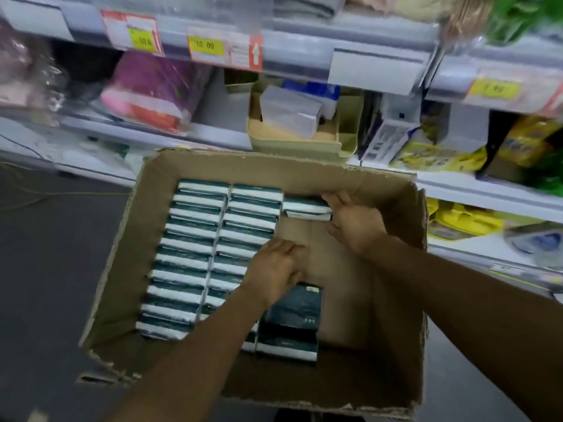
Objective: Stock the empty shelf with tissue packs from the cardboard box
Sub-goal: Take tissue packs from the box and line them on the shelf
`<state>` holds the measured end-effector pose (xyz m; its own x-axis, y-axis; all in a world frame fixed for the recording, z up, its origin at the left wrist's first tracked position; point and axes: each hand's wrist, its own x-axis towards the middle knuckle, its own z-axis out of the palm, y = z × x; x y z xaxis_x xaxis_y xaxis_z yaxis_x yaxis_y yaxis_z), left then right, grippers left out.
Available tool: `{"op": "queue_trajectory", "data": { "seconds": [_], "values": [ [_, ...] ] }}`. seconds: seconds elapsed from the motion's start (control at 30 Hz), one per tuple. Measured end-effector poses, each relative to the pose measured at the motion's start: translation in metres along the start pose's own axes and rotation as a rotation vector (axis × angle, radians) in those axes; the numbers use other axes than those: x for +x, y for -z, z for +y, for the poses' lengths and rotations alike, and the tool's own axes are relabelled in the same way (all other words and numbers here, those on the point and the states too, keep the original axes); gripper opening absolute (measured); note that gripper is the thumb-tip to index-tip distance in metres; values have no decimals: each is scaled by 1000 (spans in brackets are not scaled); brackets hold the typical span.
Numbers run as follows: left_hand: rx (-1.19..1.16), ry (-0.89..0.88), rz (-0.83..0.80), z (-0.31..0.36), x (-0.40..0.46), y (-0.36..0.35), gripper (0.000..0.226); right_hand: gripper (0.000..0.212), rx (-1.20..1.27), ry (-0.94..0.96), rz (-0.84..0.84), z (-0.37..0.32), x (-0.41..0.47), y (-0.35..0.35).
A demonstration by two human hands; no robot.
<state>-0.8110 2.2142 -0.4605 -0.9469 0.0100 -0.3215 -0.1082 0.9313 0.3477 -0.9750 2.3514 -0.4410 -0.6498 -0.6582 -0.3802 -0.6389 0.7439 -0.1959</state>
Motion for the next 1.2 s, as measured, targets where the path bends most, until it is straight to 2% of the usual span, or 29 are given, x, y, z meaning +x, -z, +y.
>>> {"op": "queue_trajectory", "data": {
  "seconds": [0.1,0.23,0.3,0.4,0.43,0.5,0.57,0.7,0.83,0.93,0.97,1.03,1.1,1.2],
  "values": [
    [7,5,-97,-1,9,-20,51,58,-16,-24,-31,1,14,-15],
    [170,-26,-314,7,27,-38,42,45,-23,-5,-22,5,27,-27],
    [114,-2,-419,10,34,-47,57,42,-25,6,-9,7,30,-30],
    [150,33,-531,13,39,-53,95,39,16,8,-2,9,30,-32],
    [140,73,-556,14,40,-52,98,37,46,5,22,10,28,-32],
    [127,118,-567,13,41,-53,87,35,119,-12,93,12,21,-31],
    [84,160,-544,14,36,-49,71,33,229,-58,155,15,8,-28],
    [-98,228,-472,17,20,-34,58,32,596,-189,221,13,-27,-14],
    [-670,466,-285,17,-5,2,43,26,821,-276,279,11,-70,10],
    [-972,631,-74,21,-25,35,45,19,977,-264,325,3,-104,35],
    [-1048,655,-8,26,-33,49,40,16,1028,-257,333,-2,-115,47],
    [-1184,665,60,39,-47,75,24,11,1068,-219,356,-10,-136,71],
    [-1281,646,77,52,-58,97,19,14,1040,-164,417,-14,-155,93],
    [-1433,607,145,77,-67,140,32,30,782,-5,594,-15,-183,123]
  ]
}}
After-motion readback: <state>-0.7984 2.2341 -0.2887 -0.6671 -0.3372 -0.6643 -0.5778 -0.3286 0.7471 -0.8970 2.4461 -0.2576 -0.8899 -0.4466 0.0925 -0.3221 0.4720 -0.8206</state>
